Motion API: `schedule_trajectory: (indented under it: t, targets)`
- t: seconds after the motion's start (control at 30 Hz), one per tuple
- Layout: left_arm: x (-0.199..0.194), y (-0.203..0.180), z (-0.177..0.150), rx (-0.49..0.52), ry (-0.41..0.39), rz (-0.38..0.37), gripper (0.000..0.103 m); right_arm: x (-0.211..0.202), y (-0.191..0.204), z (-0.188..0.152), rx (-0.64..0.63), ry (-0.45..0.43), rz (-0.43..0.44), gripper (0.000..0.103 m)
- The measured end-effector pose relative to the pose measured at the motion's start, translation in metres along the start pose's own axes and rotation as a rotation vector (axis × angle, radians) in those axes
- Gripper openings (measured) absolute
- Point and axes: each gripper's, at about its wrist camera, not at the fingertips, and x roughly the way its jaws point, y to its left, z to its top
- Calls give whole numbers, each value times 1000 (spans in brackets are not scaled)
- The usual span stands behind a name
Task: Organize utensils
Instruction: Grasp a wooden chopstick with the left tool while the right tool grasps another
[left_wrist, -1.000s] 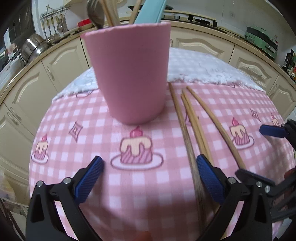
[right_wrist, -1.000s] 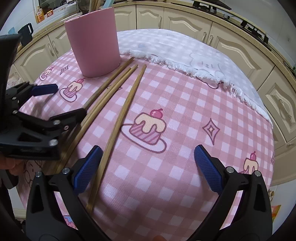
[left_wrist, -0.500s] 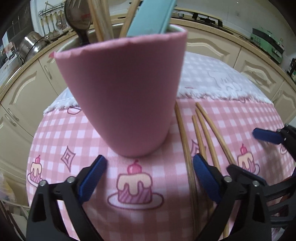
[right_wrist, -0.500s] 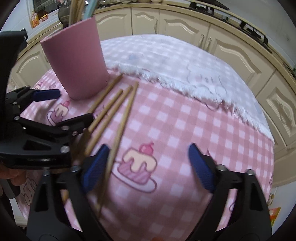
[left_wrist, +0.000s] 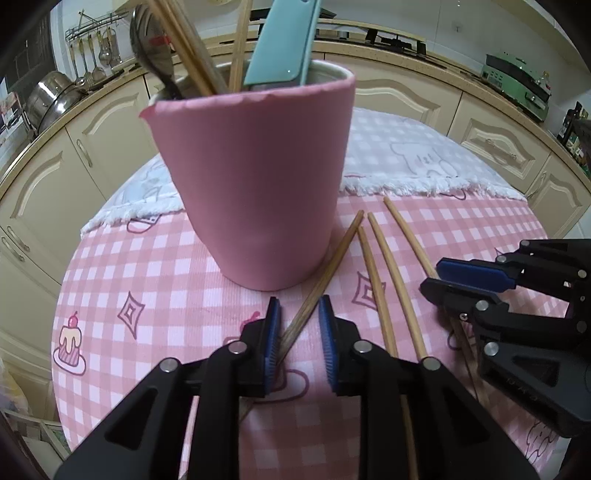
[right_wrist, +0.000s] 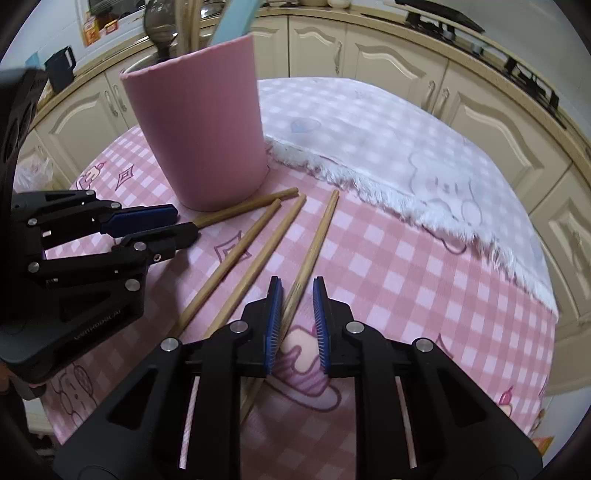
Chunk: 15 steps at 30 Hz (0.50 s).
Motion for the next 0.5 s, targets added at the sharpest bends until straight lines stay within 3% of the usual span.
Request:
schedule_trajectory:
  t: [0.03, 0.13, 0.27, 0.33, 0.4, 0.47, 0.5]
  targets:
    - [1, -1, 0, 7, 2, 2, 33, 0, 1, 1, 1, 4, -6, 18]
    - [4, -6, 2, 45, 3, 27, 34, 2, 6, 2, -12, 10, -21, 18]
    - [1, -17, -2, 77, 13, 14, 14, -3, 5, -4, -27, 22, 27, 12]
    - [-3, -21, -6, 101, 22, 8, 14, -9, 5, -13, -52, 36, 67, 11]
    - [-2, -23, -6, 120, 32, 11, 16, -12, 2, -17, -51, 52, 81, 11]
    - [0, -20, -4, 121, 35, 30, 28, -12, 0, -16, -41, 62, 77, 11]
    - [1, -18, -4, 124, 34, 23, 28, -11, 1, -15, -42, 65, 68, 11]
